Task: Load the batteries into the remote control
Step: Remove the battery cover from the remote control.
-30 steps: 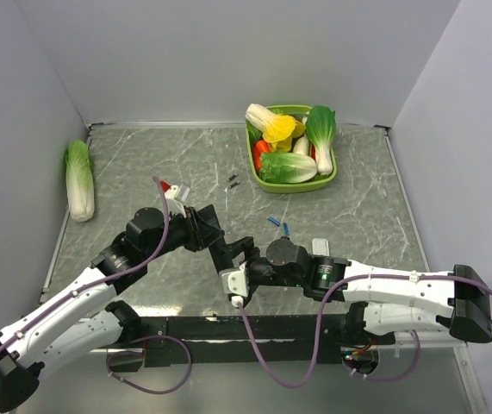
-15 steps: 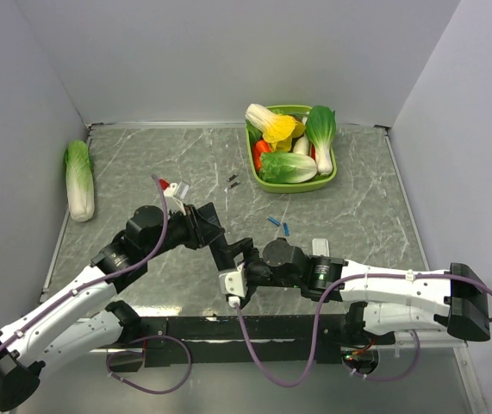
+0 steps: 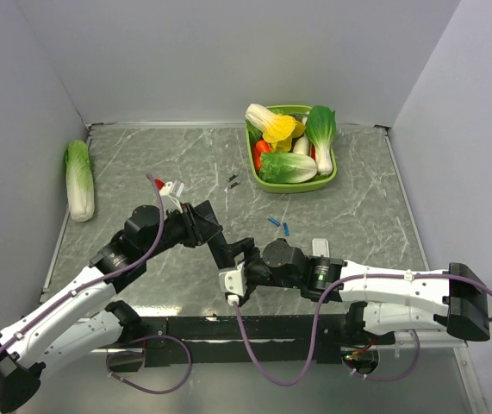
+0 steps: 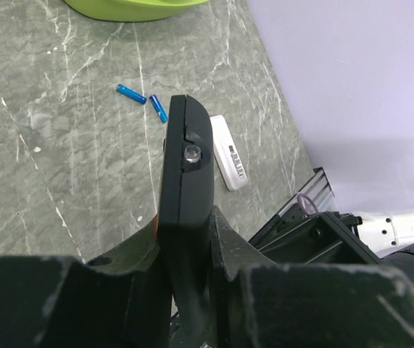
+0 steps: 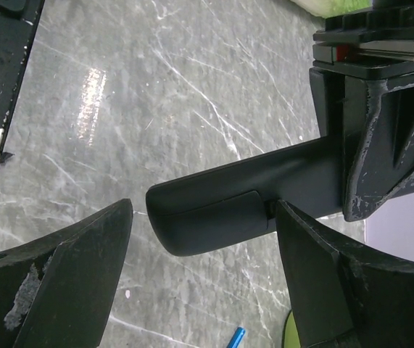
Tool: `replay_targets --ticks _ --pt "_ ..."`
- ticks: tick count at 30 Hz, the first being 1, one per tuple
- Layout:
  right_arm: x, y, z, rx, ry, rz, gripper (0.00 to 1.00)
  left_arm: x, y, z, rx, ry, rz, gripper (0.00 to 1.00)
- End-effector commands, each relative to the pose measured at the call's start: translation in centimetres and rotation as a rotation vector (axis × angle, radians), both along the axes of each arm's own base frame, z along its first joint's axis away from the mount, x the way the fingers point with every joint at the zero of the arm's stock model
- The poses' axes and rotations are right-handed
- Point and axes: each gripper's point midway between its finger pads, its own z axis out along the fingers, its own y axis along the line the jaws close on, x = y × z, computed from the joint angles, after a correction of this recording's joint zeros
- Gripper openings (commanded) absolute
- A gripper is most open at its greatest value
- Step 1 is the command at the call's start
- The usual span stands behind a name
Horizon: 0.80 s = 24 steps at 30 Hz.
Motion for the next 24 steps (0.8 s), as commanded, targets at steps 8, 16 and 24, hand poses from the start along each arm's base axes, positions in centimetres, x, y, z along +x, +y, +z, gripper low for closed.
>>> replay_targets --ticks 8,16,24 --pt "-0.3 0.2 -1.0 -0.045 0.026 0.005 0.86 -0.5 -0.7 4.6 -0.134 -0.058 -0.032 0.01" --pt "-0.2 0.9 -2.3 -0.148 0.04 0.029 0.87 -0.7 -1.0 4.6 -0.144 -0.052 -0.053 0.01" --pt "-0.9 1.6 -4.8 -0.253 0.106 0.078 0.57 0.5 0.1 4.8 -0.136 -0.074 0.014 0.01"
